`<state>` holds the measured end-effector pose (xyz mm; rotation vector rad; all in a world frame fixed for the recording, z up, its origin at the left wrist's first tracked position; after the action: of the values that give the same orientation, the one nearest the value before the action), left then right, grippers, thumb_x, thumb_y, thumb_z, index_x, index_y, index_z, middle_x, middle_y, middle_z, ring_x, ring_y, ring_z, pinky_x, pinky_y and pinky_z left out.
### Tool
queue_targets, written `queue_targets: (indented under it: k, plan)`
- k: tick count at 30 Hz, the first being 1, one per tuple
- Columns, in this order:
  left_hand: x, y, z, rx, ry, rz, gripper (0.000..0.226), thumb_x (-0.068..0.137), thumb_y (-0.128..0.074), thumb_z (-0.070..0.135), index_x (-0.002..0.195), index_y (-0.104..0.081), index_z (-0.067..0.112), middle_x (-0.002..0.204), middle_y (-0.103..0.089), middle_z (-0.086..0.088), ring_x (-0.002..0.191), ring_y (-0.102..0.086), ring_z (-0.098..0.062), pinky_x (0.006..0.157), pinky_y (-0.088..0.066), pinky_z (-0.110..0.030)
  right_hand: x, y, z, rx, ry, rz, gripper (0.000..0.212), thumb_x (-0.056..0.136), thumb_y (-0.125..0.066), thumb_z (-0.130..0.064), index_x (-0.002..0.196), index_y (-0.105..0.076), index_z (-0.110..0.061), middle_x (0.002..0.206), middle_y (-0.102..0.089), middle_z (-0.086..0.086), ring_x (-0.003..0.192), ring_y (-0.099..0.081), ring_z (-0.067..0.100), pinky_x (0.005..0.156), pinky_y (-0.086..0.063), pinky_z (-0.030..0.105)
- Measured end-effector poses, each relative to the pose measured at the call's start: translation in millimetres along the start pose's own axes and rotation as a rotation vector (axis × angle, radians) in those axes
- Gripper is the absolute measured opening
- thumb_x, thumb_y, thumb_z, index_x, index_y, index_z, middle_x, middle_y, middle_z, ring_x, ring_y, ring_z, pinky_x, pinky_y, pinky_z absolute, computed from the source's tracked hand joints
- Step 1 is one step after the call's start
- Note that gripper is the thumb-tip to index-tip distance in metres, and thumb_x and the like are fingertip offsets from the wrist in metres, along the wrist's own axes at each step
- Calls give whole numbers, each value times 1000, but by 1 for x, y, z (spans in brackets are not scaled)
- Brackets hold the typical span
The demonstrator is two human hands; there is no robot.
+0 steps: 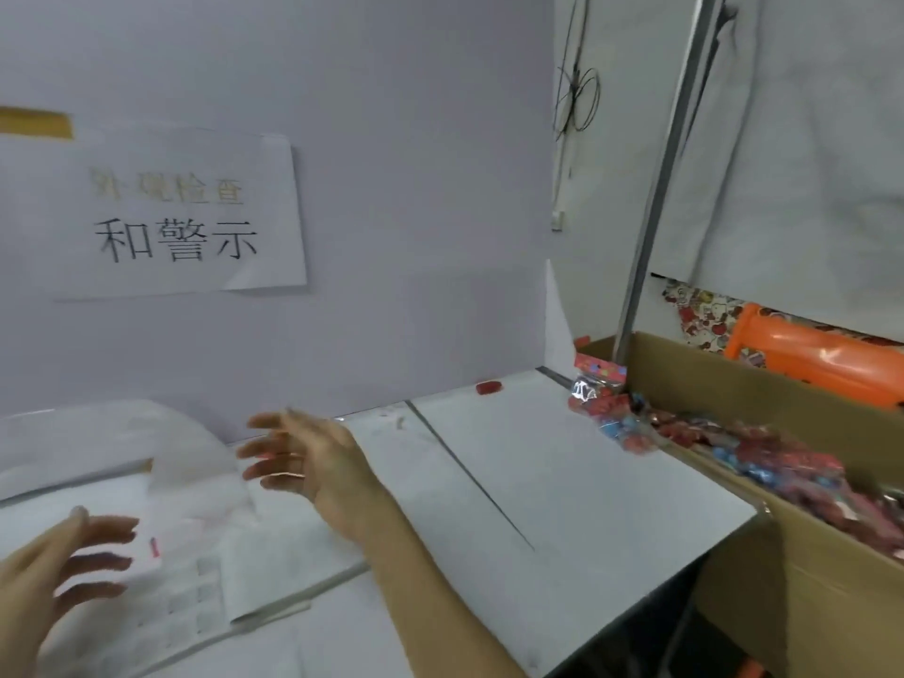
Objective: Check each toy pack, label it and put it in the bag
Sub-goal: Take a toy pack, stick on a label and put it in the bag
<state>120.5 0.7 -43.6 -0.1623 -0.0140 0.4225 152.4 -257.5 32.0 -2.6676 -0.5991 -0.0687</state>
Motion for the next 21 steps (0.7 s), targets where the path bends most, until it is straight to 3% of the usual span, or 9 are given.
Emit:
queue_targets:
  k: [3,6,9,12,14,18,21]
  plan:
    - [-34,6,23,168,-166,18,42,107,-47,33,103,-70,-2,102,-68,-25,78,-61,-35,57,-57,-35,7,-42,51,-505,-105,-124,33,108,-48,-24,113,-70,-1,82,-73,3,59,-68,8,59,-55,16]
    - [-57,6,43,398,-393,109,23,107,-54,21,93,-71,15,86,-71,-7,77,-65,-28,60,-54,-39,4,-61,83,-824,-87,-185,26,106,-54,-23,101,-75,-9,71,-73,0,58,-66,10,71,-64,35]
    - [-57,10,47,677,-607,242,9,104,-59,14,101,-67,16,98,-68,2,87,-62,-17,73,-55,-36,7,-60,90,-997,51,-152,22,105,-57,-26,92,-75,-24,69,-73,-2,60,-67,11,76,-61,41]
    - [-57,21,52,897,-773,430,14,101,-64,18,115,-65,15,116,-61,-2,104,-56,-16,91,-54,-27,11,-57,94,-1042,93,-165,24,105,-59,-25,87,-74,-31,68,-72,-7,61,-68,10,68,-59,29]
    - [-56,36,63,921,-824,585,22,99,-66,19,121,-63,16,123,-59,-3,112,-52,-17,98,-49,-25,12,-57,94,-1099,106,-172,24,104,-60,-25,87,-73,-33,67,-72,-11,60,-68,8,64,-55,23]
    - [-47,96,99,907,-668,920,26,100,-62,20,125,-61,12,131,-54,-9,118,-45,-22,102,-40,-31,11,-63,93,-1201,147,-160,25,103,-61,-26,84,-72,-39,65,-69,-24,61,-65,-3,57,-44,17]
    - [-24,153,118,1107,-250,916,40,108,-42,37,133,-58,11,155,-37,-19,142,-31,-33,117,-28,-44,10,-66,92,-1224,148,-170,25,103,-62,-27,84,-71,-40,63,-68,-25,63,-65,-7,58,-43,20]
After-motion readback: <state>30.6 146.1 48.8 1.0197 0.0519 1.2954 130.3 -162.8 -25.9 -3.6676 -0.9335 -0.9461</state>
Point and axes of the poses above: each hand's wrist, its own x-axis towards the middle knuckle, its own y-axis out of the back of the hand, z = x × y, the point moved 5 cm from there along x, towards the middle knuckle
